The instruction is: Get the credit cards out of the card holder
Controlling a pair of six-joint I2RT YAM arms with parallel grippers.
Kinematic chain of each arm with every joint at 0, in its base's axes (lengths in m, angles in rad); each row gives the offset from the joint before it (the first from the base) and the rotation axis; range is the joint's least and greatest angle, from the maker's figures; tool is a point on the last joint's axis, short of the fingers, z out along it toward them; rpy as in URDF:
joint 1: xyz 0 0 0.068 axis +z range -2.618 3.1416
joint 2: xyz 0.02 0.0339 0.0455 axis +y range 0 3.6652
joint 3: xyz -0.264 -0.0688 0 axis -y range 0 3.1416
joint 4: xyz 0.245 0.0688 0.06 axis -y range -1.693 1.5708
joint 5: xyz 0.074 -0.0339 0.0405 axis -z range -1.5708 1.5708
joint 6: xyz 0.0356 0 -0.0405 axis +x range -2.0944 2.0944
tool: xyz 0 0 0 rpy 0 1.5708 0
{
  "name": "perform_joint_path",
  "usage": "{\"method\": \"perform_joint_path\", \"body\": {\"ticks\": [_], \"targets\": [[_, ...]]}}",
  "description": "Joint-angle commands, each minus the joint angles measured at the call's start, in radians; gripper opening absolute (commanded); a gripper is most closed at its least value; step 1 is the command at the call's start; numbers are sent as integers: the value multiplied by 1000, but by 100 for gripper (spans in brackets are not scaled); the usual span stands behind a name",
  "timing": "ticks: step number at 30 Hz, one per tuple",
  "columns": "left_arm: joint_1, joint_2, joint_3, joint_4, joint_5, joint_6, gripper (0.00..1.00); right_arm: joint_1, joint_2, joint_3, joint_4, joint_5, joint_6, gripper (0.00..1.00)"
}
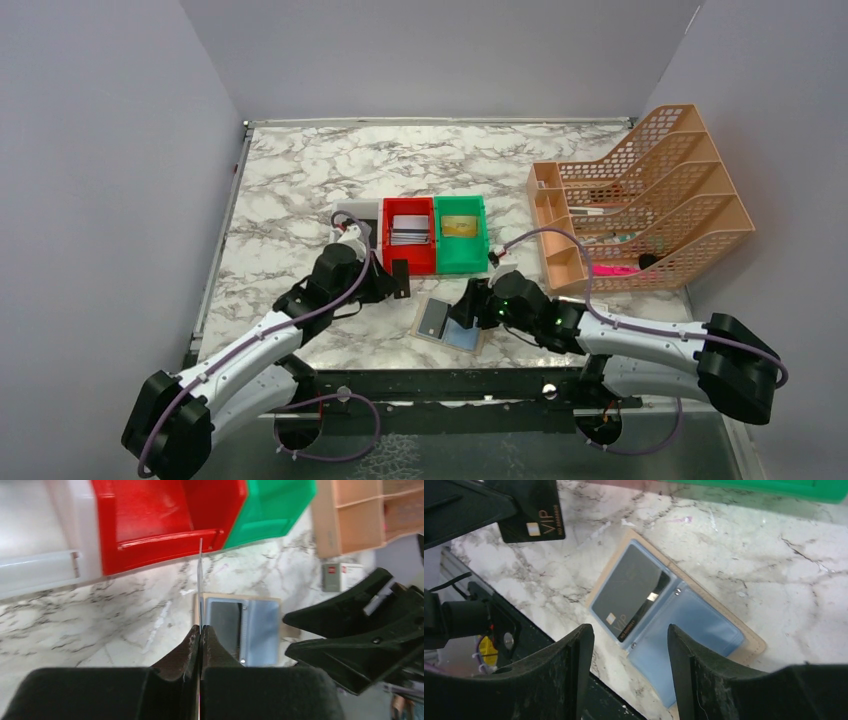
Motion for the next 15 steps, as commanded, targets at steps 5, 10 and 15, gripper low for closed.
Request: {"method": "perform_joint_path", "body": {"ticks": [5,10,15], "targets": [[38,-20,-135,358,458,-53,0,-1,-24,-68,290,-115,-56,65],[38,-71,-176,409,540,-70,0,-2,-10,-75,395,-153,-41,63],[38,-141,-192,416,551,-79,0,-4,71,-43,478,-273,-71,61]]}}
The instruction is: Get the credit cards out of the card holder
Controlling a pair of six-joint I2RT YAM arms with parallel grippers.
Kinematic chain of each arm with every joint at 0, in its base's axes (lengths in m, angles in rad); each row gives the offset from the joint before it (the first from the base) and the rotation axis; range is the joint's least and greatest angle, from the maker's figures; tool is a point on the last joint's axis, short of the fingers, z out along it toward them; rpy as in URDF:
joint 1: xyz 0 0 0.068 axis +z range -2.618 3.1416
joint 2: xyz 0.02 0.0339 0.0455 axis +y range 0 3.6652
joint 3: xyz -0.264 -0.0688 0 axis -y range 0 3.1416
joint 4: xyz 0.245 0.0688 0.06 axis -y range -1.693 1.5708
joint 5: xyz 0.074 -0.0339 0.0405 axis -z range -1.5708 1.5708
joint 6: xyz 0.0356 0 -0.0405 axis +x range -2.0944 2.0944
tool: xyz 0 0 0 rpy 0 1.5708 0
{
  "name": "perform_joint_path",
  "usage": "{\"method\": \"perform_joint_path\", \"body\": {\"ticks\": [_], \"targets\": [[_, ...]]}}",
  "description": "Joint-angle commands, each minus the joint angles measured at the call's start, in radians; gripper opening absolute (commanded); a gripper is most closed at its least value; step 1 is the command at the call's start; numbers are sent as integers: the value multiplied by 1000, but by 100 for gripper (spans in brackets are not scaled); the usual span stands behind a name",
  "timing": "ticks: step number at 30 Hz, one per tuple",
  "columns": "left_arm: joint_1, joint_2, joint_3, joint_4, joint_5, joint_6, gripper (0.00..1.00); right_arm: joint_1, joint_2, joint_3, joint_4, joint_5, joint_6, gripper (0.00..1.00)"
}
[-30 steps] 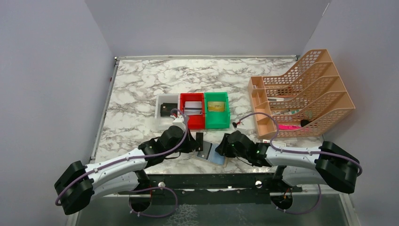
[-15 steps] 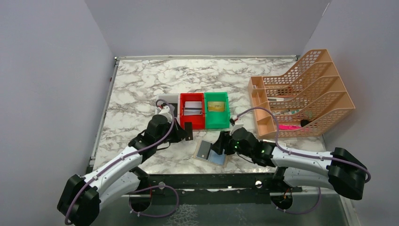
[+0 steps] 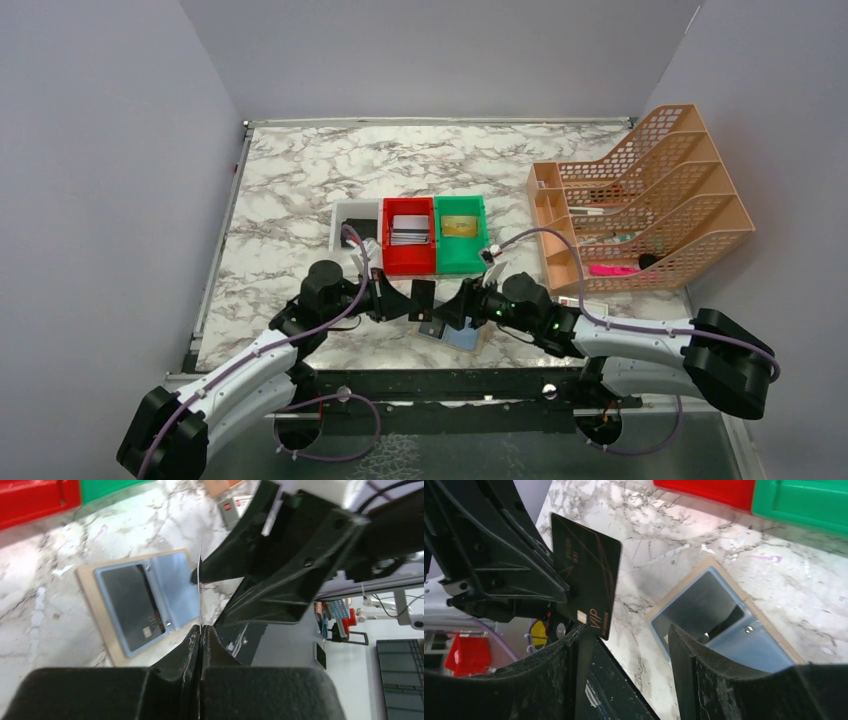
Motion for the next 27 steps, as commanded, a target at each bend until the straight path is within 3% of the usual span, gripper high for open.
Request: {"method": "perform_joint_path", "body": {"ticks": [1,5,18,27], "targets": [[4,-60,-12,84,80,-20,0,-7,76,33,142,-142,-27,60],[5,-74,-14,91,97,-23,0,-16,100,10,264,-207,5,57],[4,-77,-33,134,128,-51,0,-119,166,-13,442,-377,85,42],[4,-95,-47,142,102,-67,0,-158,242,-47,620,-478,175,18]]}}
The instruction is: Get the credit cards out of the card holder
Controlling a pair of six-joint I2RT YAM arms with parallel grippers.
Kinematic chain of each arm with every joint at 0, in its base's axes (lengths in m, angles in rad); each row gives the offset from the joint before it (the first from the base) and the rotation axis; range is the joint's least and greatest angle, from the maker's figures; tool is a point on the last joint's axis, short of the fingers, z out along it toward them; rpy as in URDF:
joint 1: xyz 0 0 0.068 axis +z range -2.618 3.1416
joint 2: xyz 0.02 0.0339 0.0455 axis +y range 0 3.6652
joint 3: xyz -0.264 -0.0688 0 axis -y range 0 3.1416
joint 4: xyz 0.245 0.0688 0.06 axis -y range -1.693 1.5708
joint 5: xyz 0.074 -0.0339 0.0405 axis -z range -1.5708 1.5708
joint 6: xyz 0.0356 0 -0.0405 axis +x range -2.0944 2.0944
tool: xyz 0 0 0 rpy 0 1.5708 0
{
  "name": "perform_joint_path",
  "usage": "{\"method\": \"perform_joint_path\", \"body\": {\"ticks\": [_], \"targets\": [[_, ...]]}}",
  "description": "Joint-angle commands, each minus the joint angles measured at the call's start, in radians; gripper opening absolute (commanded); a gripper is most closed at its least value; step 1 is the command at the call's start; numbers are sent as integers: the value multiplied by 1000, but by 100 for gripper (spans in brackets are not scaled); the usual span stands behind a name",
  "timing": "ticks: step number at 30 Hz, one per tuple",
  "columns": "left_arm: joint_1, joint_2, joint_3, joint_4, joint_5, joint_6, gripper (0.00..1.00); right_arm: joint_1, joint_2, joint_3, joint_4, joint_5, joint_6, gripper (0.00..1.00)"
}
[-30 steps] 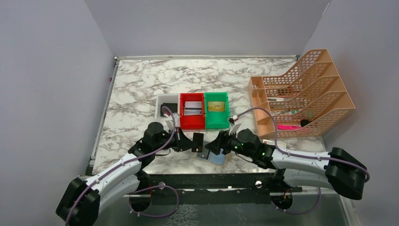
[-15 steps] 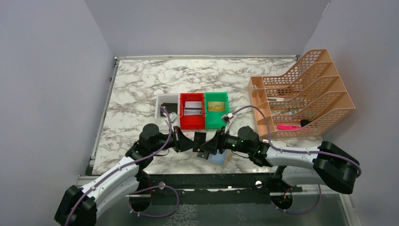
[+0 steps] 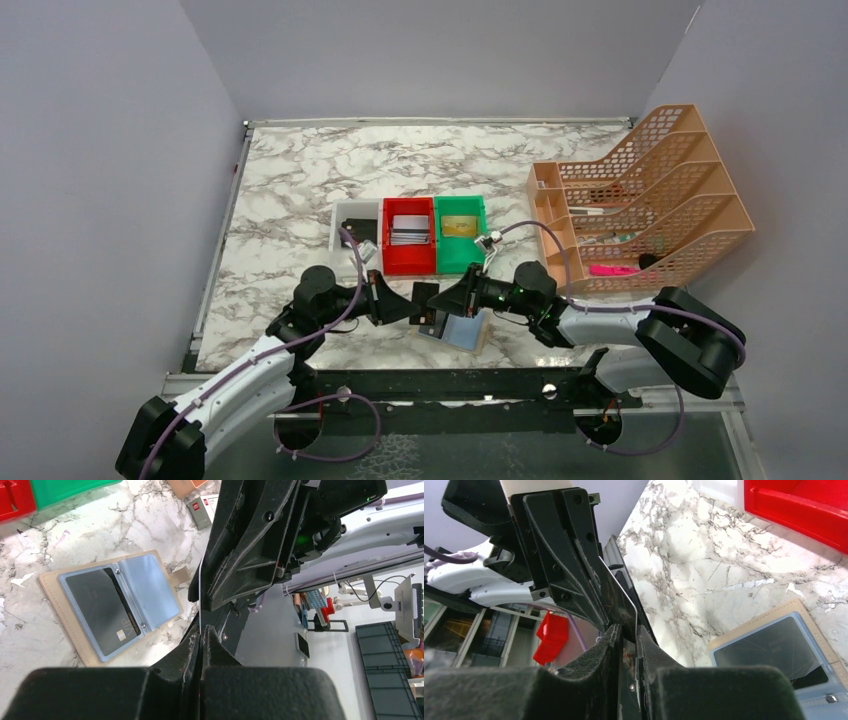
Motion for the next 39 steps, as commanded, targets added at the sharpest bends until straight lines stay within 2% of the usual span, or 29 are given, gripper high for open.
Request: {"method": "perform_joint_path", "body": {"ticks": [1,4,7,8,10,14,18,21,25,29,33,39], "targets": [[5,-18,-13,42,6,-8,0,-13,22,-31,134,-77,45,16],[4,-27,-15,42,-23,-11,1,-16,16,-47,147,-75,52,10],[5,-35,-16,38,-57,-16,15,-19,5,-58,150,-77,55,6],[4,-35,-15,33,-66,-15,22,-20,0,-61,145,-76,55,4],[4,-34,0,-10,-92,5,45,-21,-10,-61,126,-67,53,2],[4,-36,102,-263,-223,121,64,-21,-44,-57,39,-17,30,1],[5,-55,240,-529,-470,195,82,-21,-94,-32,-119,58,-16,1],[5,-57,318,-672,-663,193,88,-21,-135,6,-247,105,-73,1],[4,-30,425,-777,-836,211,91,-21,-168,99,-437,154,-187,1],[4,35,545,-870,-927,304,93,-21,-140,232,-573,193,-292,1],[14,78,585,-928,-1075,409,97,-20,-67,338,-628,215,-354,1],[147,50,577,-911,-1146,470,99,-3,48,514,-721,273,-441,1]]}}
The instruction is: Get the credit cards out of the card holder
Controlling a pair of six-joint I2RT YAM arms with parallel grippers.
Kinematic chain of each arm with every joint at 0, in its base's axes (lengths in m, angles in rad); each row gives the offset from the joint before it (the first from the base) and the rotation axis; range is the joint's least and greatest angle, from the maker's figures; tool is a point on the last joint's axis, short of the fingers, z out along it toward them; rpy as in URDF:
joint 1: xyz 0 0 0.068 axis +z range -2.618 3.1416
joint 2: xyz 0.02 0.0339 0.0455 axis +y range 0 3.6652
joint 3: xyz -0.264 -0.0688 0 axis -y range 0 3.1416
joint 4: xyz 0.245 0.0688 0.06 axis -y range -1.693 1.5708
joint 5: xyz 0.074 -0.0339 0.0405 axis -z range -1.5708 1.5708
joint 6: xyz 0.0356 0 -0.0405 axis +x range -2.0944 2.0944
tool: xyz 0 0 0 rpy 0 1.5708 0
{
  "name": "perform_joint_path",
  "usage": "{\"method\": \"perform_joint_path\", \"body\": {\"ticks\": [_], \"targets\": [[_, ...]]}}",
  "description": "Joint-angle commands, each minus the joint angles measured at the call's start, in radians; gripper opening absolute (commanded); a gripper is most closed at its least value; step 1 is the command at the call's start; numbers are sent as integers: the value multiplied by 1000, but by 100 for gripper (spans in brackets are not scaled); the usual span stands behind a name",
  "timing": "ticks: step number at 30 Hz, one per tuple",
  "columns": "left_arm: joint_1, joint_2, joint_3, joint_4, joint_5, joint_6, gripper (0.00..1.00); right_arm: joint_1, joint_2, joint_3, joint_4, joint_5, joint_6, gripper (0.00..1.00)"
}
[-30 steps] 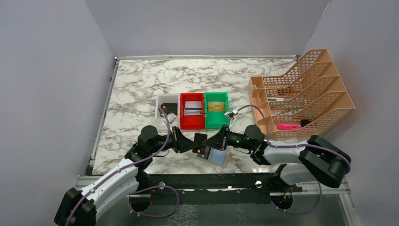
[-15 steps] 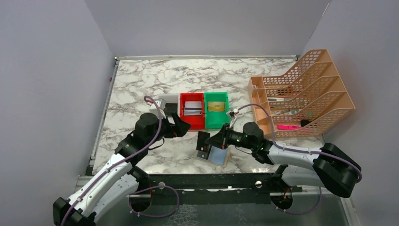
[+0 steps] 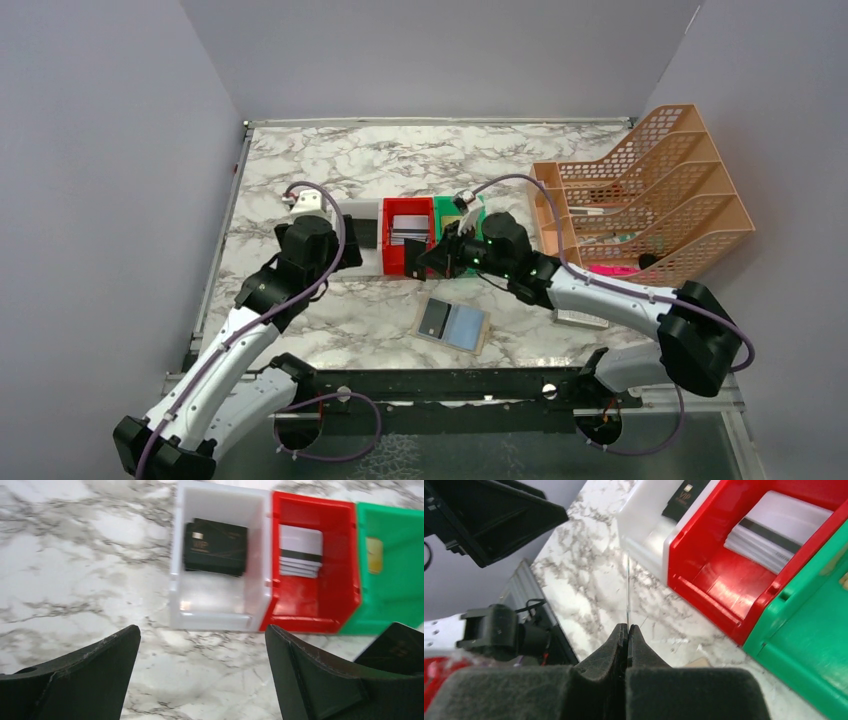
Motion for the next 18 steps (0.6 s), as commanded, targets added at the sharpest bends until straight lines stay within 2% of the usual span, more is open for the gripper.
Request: {"method": "perform_joint_path", "body": {"ticks": [1,6,9,14,18], "targets": [[125,-25,2,-6,-84,84,99,19,78,135,-122,96,-114,1],[376,33,6,28,120,101,99,62,180,311,-208,194,-203,1],[512,26,-1,39,180,96,99,88,257,416,-249,241,-247,1],[556,-29,-13,39,126,84,99,151,409,601,-317,351,-318,1],[557,-39,-21,40,149,84,99,189,525,734,-361,401,-338,1]]}}
